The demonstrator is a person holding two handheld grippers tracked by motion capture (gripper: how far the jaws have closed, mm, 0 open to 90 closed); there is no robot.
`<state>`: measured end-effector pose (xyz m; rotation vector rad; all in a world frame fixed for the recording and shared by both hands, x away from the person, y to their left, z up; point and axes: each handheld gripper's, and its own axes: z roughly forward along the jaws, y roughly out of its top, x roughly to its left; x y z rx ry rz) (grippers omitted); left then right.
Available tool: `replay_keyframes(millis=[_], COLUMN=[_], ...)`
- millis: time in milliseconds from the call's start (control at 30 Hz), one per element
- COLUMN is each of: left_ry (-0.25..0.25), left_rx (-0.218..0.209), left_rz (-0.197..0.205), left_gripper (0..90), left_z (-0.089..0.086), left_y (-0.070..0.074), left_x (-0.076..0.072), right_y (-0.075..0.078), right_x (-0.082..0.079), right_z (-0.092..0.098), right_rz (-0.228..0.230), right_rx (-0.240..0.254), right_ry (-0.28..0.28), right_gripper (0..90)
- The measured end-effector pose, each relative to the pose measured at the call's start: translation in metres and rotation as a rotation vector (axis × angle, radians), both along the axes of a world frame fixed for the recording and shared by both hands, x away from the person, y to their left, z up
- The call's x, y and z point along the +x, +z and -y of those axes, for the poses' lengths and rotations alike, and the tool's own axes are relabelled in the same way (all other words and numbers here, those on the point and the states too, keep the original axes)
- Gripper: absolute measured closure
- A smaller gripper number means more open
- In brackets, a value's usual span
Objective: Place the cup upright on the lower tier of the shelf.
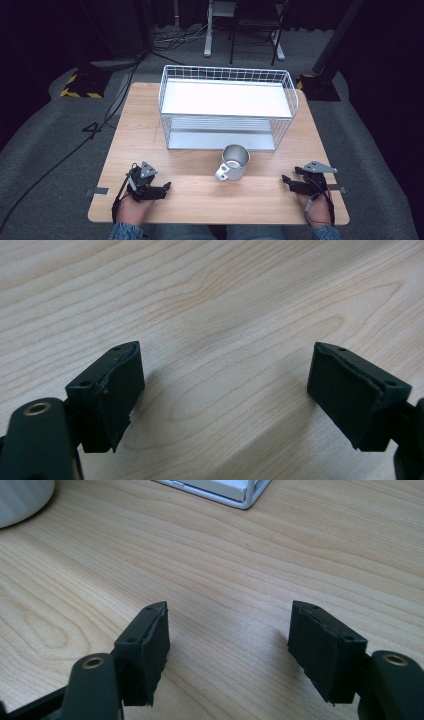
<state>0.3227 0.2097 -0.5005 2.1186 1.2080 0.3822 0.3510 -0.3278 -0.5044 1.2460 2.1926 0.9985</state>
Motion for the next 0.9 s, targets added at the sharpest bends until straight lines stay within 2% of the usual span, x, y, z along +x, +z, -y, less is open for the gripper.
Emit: replay_keyframes(millis=[33,67,133,167,267,433,567,767,900], left_ry=[0.001,0.009,0.003,-0.003,-0.010,-0.031,-0.065,-0.118,-0.146], left_rx=[-0.017,-0.036,-0.047,-0.061,-0.085,-0.107,-0.150,-0.158,-0.203], left_rz=[-0.013,-0.009,0.004,0.025,0.059,0.079,0.083,0.093,0.089], left_gripper=[15.1,15.0,14.9,15.1,15.5,15.8,17.0,17.3,17.8], left_z=[-0.001,-0.001,-0.001,0.000,0.003,0.011,0.025,0.046,0.059], left_y=[0.003,0.005,0.009,0.016,0.026,0.035,0.046,0.056,0.059], left_x=[0.001,0.000,0.000,-0.002,-0.006,-0.007,-0.008,-0.007,-0.005], right_y=[0.000,0.000,0.000,0.000,0.000,0.000,0.000,0.000,0.000], right_x=[0.000,0.000,0.000,0.000,0.000,0.000,0.000,0.000,0.000], right_z=[0.000,0.000,0.000,0.000,0.000,0.000,0.000,0.000,0.000], right_rz=[0.000,0.000,0.000,0.001,0.000,0.001,0.002,0.000,0.002], right_rx=[0.000,0.000,0.000,-0.001,0.000,-0.001,-0.001,0.001,-0.004], right_ry=[0.000,0.000,0.001,0.000,0.000,-0.002,-0.003,-0.009,-0.009], right_gripper=[33.2,33.2,33.1,33.1,33.0,33.0,32.8,32.8,32.9])
